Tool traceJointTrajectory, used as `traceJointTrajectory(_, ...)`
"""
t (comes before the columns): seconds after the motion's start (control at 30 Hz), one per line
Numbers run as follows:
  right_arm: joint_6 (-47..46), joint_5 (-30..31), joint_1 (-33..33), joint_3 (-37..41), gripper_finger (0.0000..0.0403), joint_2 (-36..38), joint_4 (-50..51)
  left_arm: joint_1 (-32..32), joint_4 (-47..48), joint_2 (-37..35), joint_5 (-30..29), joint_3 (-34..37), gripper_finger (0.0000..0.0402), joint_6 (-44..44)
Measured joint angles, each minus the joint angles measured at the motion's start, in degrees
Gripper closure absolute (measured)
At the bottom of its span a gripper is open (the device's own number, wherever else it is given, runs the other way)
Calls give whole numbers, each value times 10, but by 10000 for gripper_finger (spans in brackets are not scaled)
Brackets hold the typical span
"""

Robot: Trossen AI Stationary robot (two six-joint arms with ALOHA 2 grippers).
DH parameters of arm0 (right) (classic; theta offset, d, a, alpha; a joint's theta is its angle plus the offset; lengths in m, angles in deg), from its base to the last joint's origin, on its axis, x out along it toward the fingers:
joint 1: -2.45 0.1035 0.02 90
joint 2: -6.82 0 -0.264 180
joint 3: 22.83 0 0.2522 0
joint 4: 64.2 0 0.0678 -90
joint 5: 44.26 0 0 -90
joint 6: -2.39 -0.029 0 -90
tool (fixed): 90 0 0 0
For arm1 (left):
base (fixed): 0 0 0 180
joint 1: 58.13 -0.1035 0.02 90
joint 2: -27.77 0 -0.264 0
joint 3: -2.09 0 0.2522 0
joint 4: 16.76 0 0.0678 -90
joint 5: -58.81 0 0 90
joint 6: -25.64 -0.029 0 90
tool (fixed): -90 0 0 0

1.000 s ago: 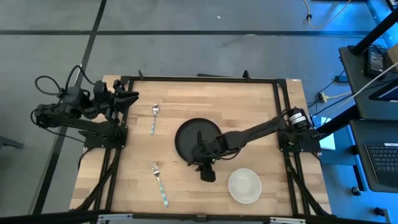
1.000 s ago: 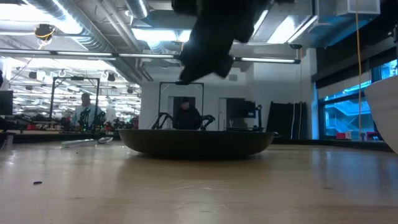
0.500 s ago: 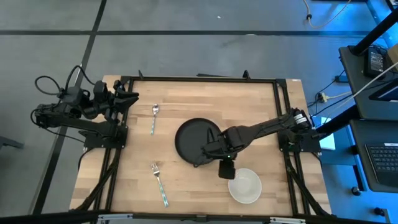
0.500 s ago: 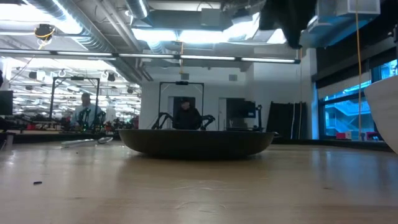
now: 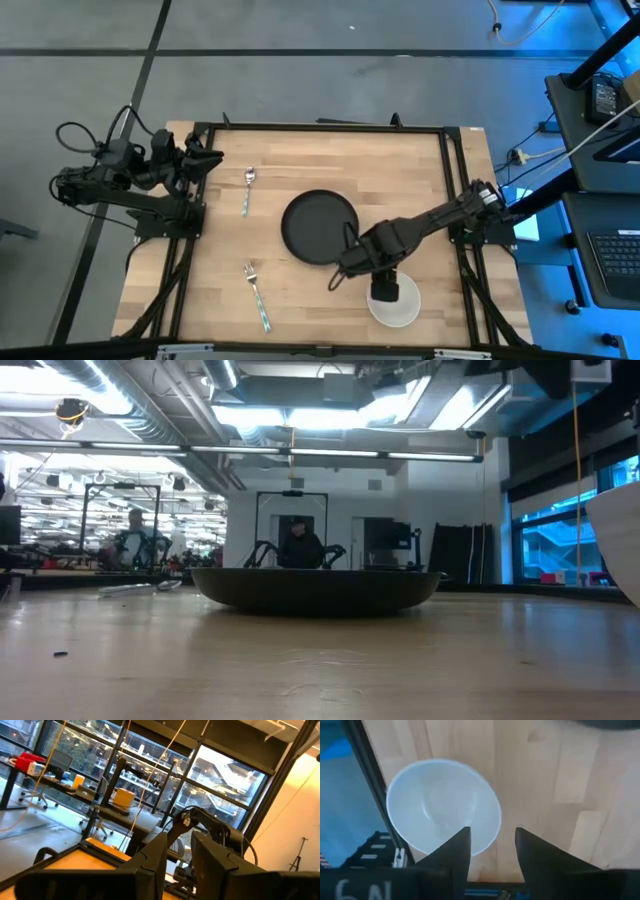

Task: Set table place
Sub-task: Put the bowl on the plate

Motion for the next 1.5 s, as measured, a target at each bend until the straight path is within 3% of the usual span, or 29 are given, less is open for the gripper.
traceJointTrajectory(0.2,-20,-4,6,53,247,0,-11,0,0,0,0,0,319,-2)
traceJointTrajectory(0.37,-14,-53,6,122,247,0,-83,0,0,0,14,0,319,-2)
traceJointTrajectory(0.63,-15,-46,6,210,266,0,-150,0,0,0,43,0,319,-2)
traceJointTrajectory(1.03,-5,-22,5,215,283,1,-141,0,0,0,41,0,319,-2)
traceJointTrajectory(1.27,5,18,5,215,281,1,-203,0,0,0,28,0,319,-3)
traceJointTrajectory(1.5,7,17,4,234,284,2,-232,0,0,0,24,0,319,-4)
